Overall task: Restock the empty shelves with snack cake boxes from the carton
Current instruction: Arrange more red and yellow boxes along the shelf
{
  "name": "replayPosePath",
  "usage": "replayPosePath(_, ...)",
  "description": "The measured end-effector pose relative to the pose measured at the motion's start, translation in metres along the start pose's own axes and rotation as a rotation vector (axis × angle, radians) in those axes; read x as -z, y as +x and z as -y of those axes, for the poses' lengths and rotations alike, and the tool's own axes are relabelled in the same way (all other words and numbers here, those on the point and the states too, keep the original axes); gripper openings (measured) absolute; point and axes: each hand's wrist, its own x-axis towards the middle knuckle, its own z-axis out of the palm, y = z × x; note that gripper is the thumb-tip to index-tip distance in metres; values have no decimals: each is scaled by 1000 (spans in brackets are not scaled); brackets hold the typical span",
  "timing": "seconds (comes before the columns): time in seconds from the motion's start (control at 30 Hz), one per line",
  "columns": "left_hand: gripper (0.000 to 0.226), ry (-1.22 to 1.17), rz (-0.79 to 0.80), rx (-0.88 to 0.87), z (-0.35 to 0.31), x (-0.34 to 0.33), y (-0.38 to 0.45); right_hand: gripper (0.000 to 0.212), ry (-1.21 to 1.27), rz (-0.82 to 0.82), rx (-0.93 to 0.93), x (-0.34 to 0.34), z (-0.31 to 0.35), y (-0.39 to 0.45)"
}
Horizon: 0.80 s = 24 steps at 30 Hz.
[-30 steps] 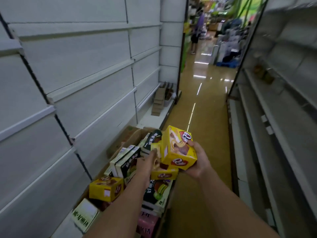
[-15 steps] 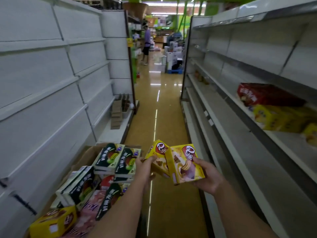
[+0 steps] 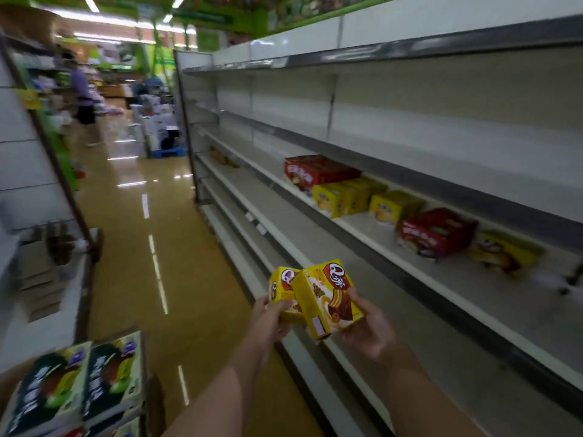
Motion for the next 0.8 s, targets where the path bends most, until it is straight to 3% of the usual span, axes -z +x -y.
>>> replayPosePath(0.1,31,41,101,4,-4,-23,-3,22,98,-90,47,11,8,-33)
replayPosePath(0.23,27,64,213,5,-5,-63,-11,33,102,-183,114,31,20,-72)
replayPosePath(0.37,41,62,324,40,-3,-107,-16,40,205,-312,311,55,38,-97)
replayPosePath(0.5,17,96,421,65,-1,-149,-22,24,293,-443,457,81,53,-101)
replayPosePath(0.57,8,108,491,68,0,-171,-24,30,332,-507,450,95,61,-98)
replayPosePath(0.67,19,97,536,68,3,-202,-18,49,327,-582,363,111,74,-93)
replayPosePath(0.8,38,160,515,51,10,-238,0,50,326,-621,369,131,91,-92)
